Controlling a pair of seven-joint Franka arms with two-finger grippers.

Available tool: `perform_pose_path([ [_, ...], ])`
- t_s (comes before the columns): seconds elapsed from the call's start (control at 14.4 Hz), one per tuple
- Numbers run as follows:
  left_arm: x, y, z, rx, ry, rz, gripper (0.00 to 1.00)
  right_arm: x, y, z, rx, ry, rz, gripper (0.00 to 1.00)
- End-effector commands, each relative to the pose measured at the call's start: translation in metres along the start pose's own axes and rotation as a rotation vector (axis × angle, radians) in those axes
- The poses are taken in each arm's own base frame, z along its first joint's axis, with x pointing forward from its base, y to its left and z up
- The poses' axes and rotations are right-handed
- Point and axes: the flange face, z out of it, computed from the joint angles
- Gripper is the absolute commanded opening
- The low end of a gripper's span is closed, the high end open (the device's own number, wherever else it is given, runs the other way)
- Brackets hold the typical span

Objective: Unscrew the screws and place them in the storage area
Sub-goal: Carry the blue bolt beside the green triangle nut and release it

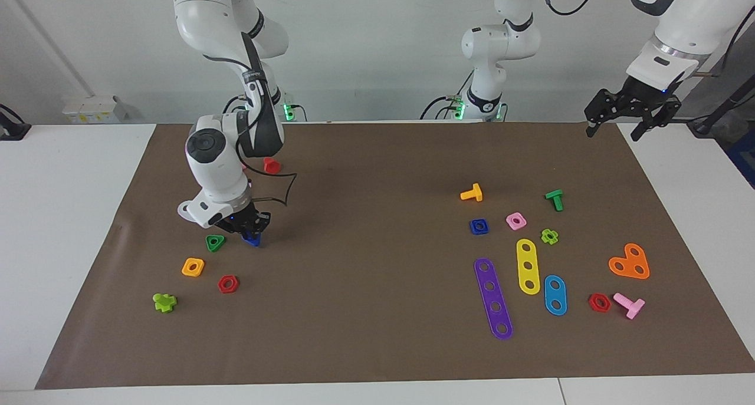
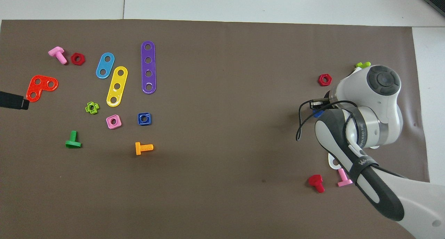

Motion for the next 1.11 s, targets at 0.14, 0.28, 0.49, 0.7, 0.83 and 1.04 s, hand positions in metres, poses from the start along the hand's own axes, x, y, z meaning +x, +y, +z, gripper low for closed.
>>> perform_pose_path([
  [0.14, -0.01, 0.001, -0.001, -0.016, -0.003, -0.012, 1.0, -0.012, 0.009, 0.001, 0.022, 0.039, -0.004, 0.0],
  [0.28, -0.01, 0.0, -0.001, -0.016, -0.003, -0.013, 1.0, -0.009, 0.006, -0.001, 0.024, 0.044, 0.046, 1.0],
  [0.49, -0.01, 0.001, -0.001, -0.016, -0.003, -0.012, 1.0, 0.009, -0.012, -0.045, 0.019, 0.082, 0.118, 1.0],
  [0.7, -0.01, 0.0, -0.001, -0.016, -0.003, -0.013, 1.0, 0.024, 0.012, -0.135, 0.002, 0.056, 0.167, 1.0],
  [0.83, -0.01, 0.0, -0.001, -0.016, -0.003, -0.013, 1.0, 0.015, 0.044, -0.198, -0.02, 0.087, 0.195, 1.0],
  [1.04, -0.01, 0.0, -0.001, -0.016, -0.003, -0.013, 1.0, -0.01, 0.058, -0.239, -0.022, 0.064, 0.207, 1.0],
])
